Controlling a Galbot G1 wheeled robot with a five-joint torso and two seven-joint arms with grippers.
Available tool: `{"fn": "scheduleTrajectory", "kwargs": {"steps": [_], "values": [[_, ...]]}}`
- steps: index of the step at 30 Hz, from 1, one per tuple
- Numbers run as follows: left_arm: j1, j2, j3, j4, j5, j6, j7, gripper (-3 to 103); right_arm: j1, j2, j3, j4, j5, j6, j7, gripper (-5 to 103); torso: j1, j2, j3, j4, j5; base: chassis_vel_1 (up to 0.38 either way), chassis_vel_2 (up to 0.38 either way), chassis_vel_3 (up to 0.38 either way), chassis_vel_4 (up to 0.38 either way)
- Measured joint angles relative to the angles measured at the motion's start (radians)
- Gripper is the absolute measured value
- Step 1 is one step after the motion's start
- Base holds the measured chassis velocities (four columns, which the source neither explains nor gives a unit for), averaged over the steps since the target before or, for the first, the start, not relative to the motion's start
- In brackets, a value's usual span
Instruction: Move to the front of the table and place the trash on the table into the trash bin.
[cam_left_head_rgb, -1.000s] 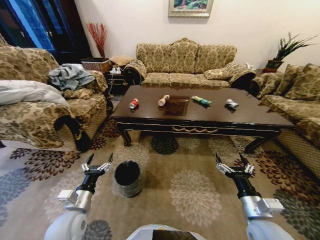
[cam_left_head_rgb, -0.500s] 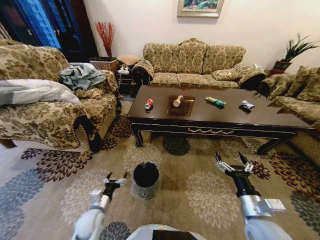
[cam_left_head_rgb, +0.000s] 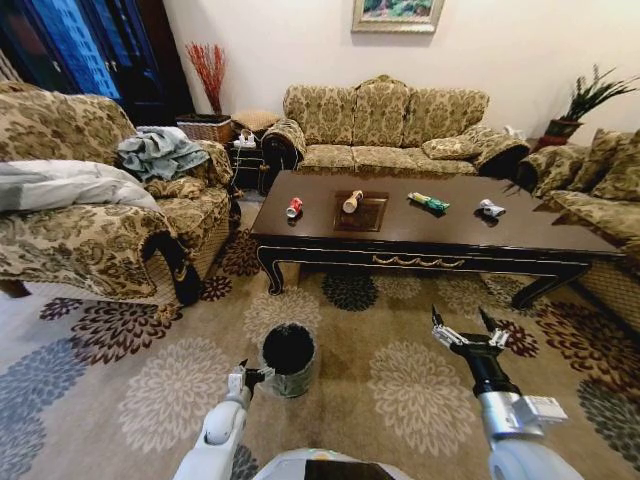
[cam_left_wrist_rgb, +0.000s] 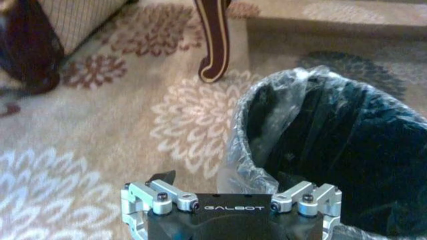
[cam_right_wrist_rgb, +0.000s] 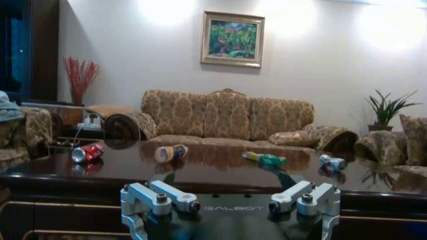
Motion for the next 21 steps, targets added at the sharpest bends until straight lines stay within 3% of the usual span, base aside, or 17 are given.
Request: {"fn": "scheduleTrajectory", "kwargs": {"steps": [2, 4, 5, 10, 14, 21], "values": [[-0.008, 0.007, 0.005, -0.002, -0.032, 0.031, -0.009, 100, -0.002, 0.002, -0.002, 0.0, -0.005, 0.0, 0.001, 100, 0.0, 0.0, 0.0, 0.0, 0.0, 0.0, 0.0, 0.0, 0.0], [-0.028, 0.025, 0.014, -0.012, -0.118, 0.125, -0.017, 100, -0.002, 0.005, -0.01, -0.004, -0.018, 0.0, 0.003, 100, 0.0, 0.0, 0.0, 0.0001, -0.0002, 0.0, 0.0, 0.0, 0.0], [-0.035, 0.03, 0.016, -0.013, -0.143, 0.144, -0.018, 100, -0.001, 0.006, -0.012, -0.005, -0.02, -0.001, 0.005, 100, 0.0, 0.0, 0.0, 0.0001, -0.0002, 0.0, 0.0, 0.0, 0.0], [-0.055, 0.045, 0.02, -0.012, -0.206, 0.168, -0.019, 100, 0.012, 0.007, -0.018, -0.007, -0.02, -0.017, 0.02, 100, 0.0, 0.0, 0.0, 0.0002, -0.0001, 0.0, 0.0, 0.0, 0.0], [-0.077, 0.049, 0.026, -0.012, -0.26, 0.236, -0.024, 100, 0.016, 0.012, -0.019, -0.015, -0.023, -0.024, 0.028, 100, 0.0, 0.0, 0.0, 0.0001, -0.0001, 0.0, 0.0, 0.0, 0.0], [-0.101, 0.052, 0.043, 0.016, -0.275, 0.249, -0.038, 100, 0.008, 0.019, -0.013, -0.01, -0.028, -0.024, 0.033, 100, 0.0, 0.0, 0.0, 0.0002, -0.0002, 0.0, 0.0, 0.0, 0.0]]}}
